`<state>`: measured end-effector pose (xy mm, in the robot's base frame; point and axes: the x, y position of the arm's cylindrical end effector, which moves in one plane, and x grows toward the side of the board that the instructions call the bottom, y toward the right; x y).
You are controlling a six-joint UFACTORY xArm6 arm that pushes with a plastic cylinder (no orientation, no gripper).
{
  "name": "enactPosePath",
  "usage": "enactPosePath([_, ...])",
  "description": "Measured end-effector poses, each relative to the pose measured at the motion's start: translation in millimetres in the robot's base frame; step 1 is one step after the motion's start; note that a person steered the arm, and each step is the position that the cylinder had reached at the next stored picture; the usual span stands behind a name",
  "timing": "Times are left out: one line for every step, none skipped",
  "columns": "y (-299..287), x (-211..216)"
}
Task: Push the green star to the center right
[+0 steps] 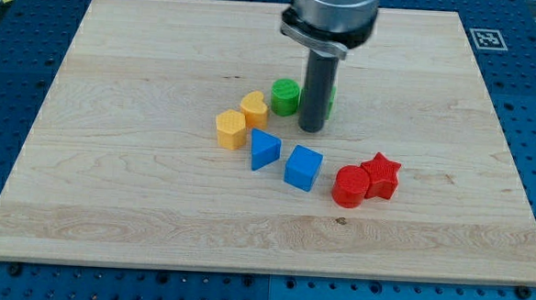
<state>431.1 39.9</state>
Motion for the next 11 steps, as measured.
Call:
enactPosePath([6.6,-35.2])
enactPosePath([23.9,-58.4])
enactPosePath([19.4,-57.0])
enactPosePath([25.6,-60.3])
enactPosePath([34.6,-61.4])
enactPosePath([35.8,-57.9])
enactPosePath([31.7,-85.5])
enactPosePath([33.4,-93.6])
enactPosePath([38.4,-100.0])
enactPosePath([34.9,-127.4])
enactPosePath([54.2,-128.3])
